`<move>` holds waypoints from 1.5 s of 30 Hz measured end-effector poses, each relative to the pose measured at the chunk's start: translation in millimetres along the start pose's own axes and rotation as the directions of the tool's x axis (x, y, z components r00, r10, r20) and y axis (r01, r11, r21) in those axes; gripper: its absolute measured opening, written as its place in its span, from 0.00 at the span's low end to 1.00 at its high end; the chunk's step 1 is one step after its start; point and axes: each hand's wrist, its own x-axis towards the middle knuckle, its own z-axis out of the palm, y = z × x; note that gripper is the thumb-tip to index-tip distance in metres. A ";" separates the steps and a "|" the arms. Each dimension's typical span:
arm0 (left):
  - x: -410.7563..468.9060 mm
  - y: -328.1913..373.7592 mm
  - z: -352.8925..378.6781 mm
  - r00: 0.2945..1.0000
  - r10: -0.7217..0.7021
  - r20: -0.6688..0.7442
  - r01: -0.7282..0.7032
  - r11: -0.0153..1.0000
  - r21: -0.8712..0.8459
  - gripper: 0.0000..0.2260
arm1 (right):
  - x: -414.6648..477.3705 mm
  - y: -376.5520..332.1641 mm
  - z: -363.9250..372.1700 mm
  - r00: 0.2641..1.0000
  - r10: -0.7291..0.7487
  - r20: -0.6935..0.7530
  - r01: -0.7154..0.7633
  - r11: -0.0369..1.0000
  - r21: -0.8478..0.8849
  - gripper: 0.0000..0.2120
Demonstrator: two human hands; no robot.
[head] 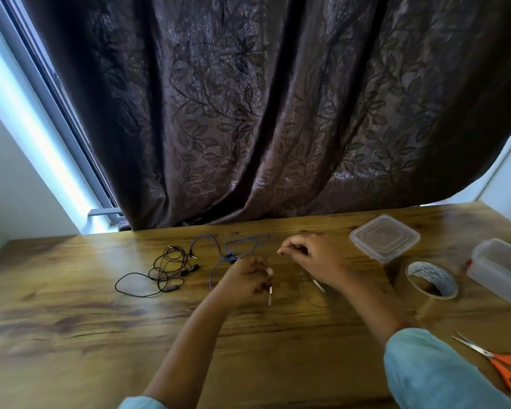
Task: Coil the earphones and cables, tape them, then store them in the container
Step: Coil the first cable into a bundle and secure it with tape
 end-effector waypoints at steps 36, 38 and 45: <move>16.7 22.1 54.5 0.997 -0.083 0.011 0.044 0.631 0.775 0.09 | -59.8 80.7 -0.8 0.708 0.682 -0.183 -0.705 0.673 -0.222 0.14; 19.9 22.3 58.0 0.998 -0.066 0.023 0.027 0.666 0.746 0.08 | -54.3 78.3 1.4 0.705 0.675 -0.216 -0.709 0.665 -0.235 0.17; 27.4 19.2 56.3 0.999 -0.038 0.014 0.021 0.776 0.630 0.05 | -42.0 79.3 1.2 0.644 0.720 -0.260 -0.765 0.614 -0.194 0.17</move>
